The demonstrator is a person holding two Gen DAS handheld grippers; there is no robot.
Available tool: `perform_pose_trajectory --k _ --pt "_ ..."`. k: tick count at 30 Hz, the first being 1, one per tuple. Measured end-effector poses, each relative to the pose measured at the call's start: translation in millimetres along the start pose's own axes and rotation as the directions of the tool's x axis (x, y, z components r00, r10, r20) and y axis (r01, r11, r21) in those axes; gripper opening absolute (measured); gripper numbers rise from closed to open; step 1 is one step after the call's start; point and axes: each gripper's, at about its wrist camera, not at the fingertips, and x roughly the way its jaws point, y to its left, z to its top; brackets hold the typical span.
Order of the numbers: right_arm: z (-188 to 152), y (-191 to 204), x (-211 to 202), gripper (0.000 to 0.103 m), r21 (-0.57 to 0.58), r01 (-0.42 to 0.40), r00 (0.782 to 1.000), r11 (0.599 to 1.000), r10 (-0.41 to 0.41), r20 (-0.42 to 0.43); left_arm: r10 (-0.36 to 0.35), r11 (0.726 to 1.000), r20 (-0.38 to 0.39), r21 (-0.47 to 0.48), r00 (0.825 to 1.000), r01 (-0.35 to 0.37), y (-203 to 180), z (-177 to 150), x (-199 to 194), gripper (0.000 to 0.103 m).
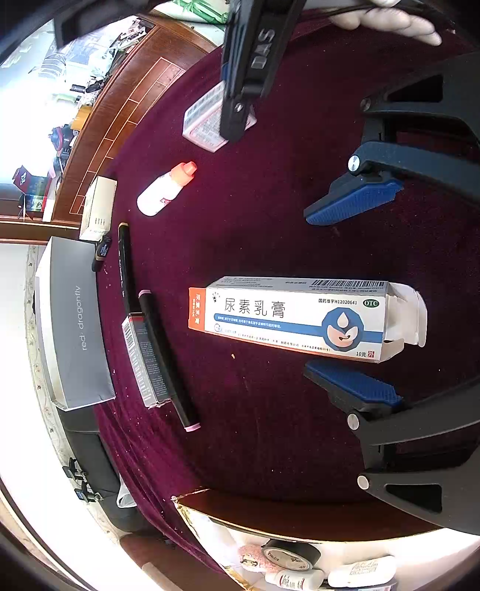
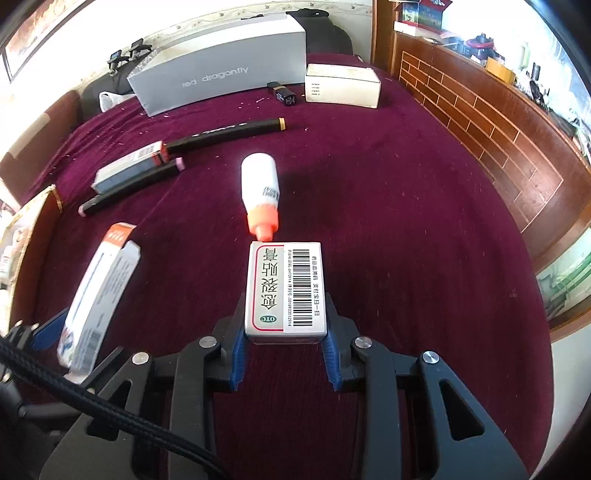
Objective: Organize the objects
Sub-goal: 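Lift the ointment box and barcode box off the table with both grippers, then carry the ointment box and barcode box toward the tray with both grippers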
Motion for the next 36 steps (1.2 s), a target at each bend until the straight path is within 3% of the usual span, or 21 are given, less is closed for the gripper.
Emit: perform_pose_trajectory --k 22,26,28,29,36 --pt "-44 2 -45 0.031 0.023 -0.105 0.994 0.994 0.104 0.038 -0.011 1.000 0.005 -0.006 1.000 0.011 2 -1 -2 0.068" --pt "-46 3 -50 0.031 0.021 -0.107 0.993 0.994 0.106 0.047 -0.002 1.000 0.015 -0.030 1.000 0.003 6 -2 -4 0.055" --pt "-47 4 -53 0.031 0.018 -0.108 0.993 0.994 0.107 0.052 -0.005 0.999 0.022 -0.036 1.000 0.006 9 -3 -6 0.041" --pt "-48 4 -54 0.031 0.016 -0.107 0.993 0.994 0.106 0.055 -0.012 0.999 0.022 -0.035 1.000 0.012 10 -4 -8 0.027" --pt "-50 4 -63 0.031 0.009 -0.108 0.992 0.994 0.107 0.069 -0.073 0.995 0.034 -0.071 0.997 0.075 20 -9 -23 0.025"
